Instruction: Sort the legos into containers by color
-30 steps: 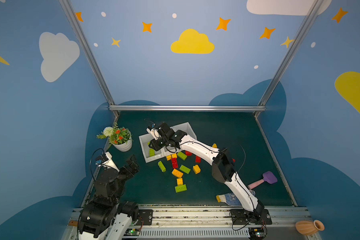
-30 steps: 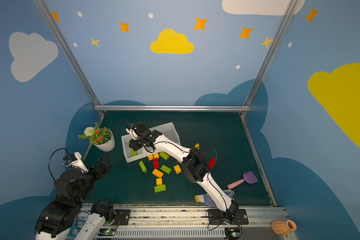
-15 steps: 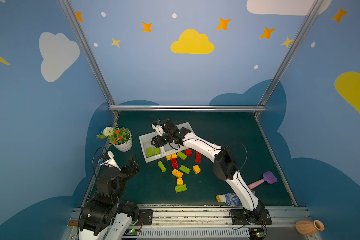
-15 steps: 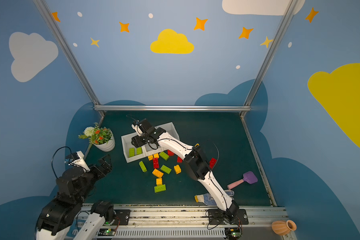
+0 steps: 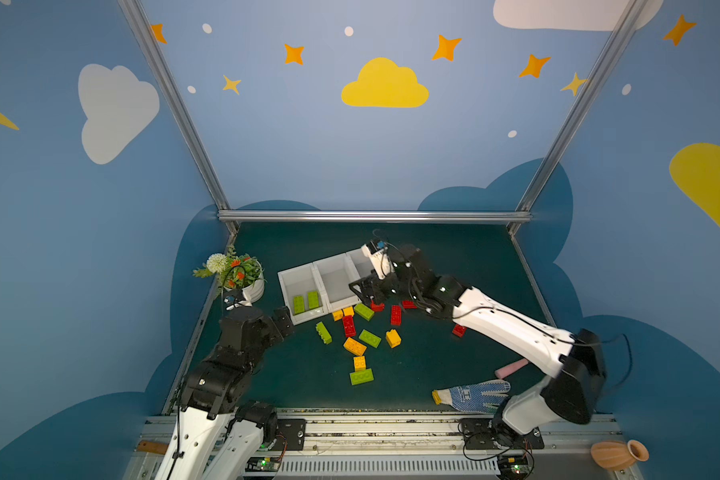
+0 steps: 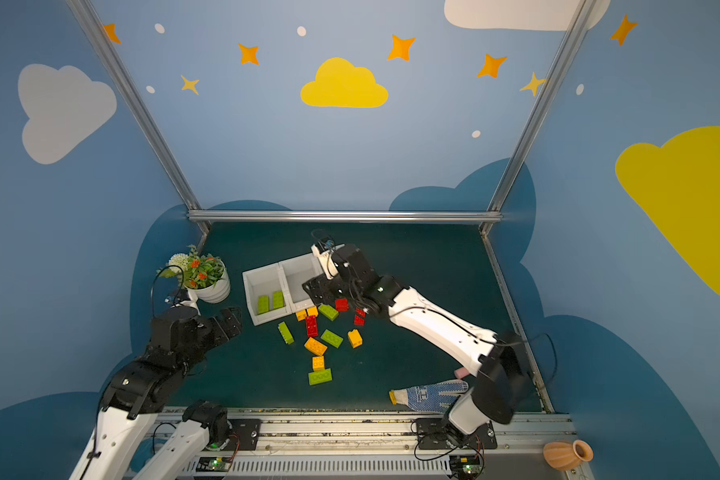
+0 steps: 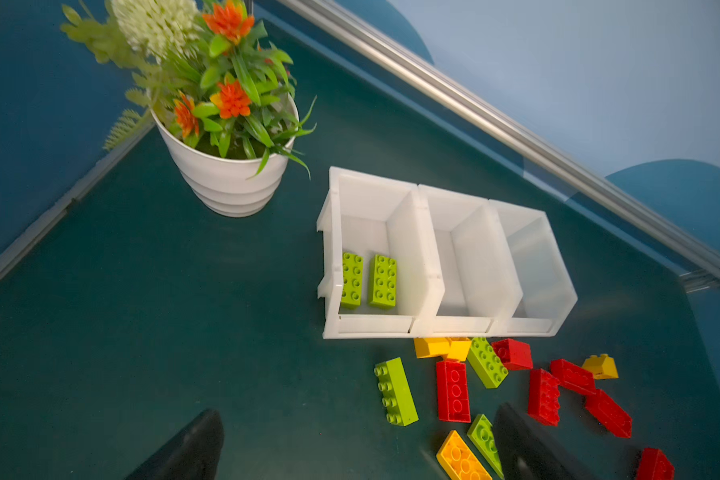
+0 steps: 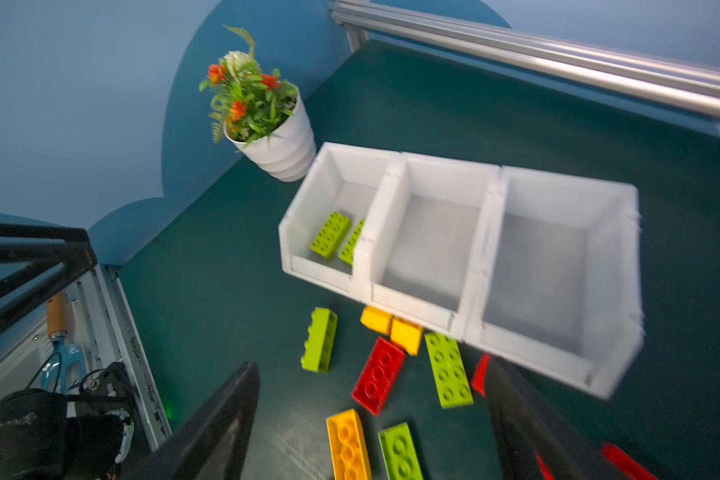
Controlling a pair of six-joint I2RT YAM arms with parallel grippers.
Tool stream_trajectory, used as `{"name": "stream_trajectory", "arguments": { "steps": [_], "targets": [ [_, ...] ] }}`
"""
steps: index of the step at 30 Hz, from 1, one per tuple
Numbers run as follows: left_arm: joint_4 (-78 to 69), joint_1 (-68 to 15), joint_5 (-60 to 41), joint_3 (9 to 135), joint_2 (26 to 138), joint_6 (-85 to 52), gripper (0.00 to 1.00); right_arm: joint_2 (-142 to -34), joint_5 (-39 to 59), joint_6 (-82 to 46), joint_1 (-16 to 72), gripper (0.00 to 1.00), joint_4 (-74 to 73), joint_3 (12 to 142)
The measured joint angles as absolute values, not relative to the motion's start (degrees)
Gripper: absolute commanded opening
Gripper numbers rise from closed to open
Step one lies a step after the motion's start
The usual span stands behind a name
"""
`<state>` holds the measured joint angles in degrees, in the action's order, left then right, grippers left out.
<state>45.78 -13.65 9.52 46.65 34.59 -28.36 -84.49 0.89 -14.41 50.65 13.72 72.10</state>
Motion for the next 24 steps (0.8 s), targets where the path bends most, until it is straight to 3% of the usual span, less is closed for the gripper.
{"name": "stream_trajectory", "arguments": {
  "steps": [5, 10, 24],
  "targets": [
    [44.6, -15.6, 8.1, 45.4, 37.6, -31.9, 1.0, -70.1, -4.8, -17.9, 48.9, 0.87, 11.7, 53.8],
    [42.6, -23.6, 11.0, 42.8, 41.6, -37.0, 1.0, -60.2, -11.0, -19.9, 48.8, 0.91, 10.1, 41.1],
    [34.9, -36.9, 19.7, 41.8, 64.1, -50.2, 0.96, -42.1, -23.6, -25.7, 46.7, 0.94, -1.1, 19.4]
  ]
}}
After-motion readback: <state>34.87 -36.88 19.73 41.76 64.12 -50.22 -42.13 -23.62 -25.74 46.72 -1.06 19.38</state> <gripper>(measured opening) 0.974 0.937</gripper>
